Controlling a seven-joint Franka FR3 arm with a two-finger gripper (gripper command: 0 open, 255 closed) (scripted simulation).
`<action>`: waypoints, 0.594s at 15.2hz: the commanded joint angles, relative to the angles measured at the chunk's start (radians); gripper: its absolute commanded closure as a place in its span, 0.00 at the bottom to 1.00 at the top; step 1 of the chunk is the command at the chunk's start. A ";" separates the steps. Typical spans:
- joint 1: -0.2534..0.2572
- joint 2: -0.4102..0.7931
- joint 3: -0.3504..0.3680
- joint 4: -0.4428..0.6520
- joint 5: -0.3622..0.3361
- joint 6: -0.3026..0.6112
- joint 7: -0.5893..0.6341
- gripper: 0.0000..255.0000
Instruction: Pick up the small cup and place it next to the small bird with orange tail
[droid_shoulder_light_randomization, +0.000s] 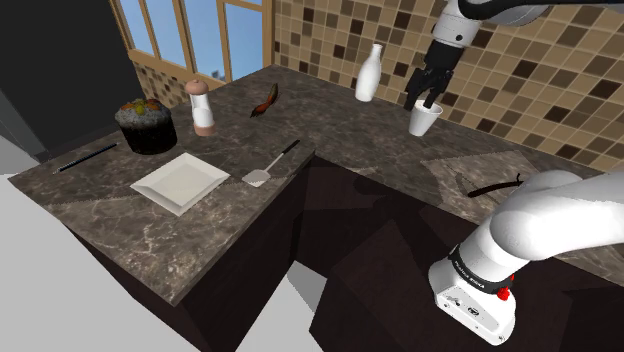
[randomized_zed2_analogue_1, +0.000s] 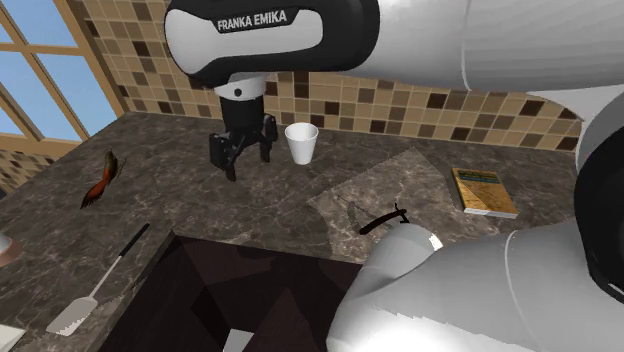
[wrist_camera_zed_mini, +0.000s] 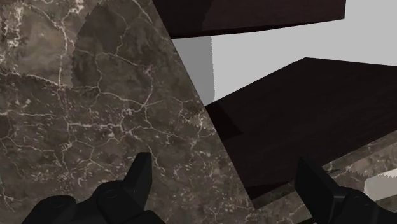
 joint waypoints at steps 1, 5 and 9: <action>-0.013 0.043 -0.046 0.017 -0.016 0.027 -0.054 0.00; -0.032 0.137 -0.133 0.066 -0.030 0.072 -0.156 0.00; -0.042 0.249 -0.219 0.135 -0.022 0.110 -0.263 0.00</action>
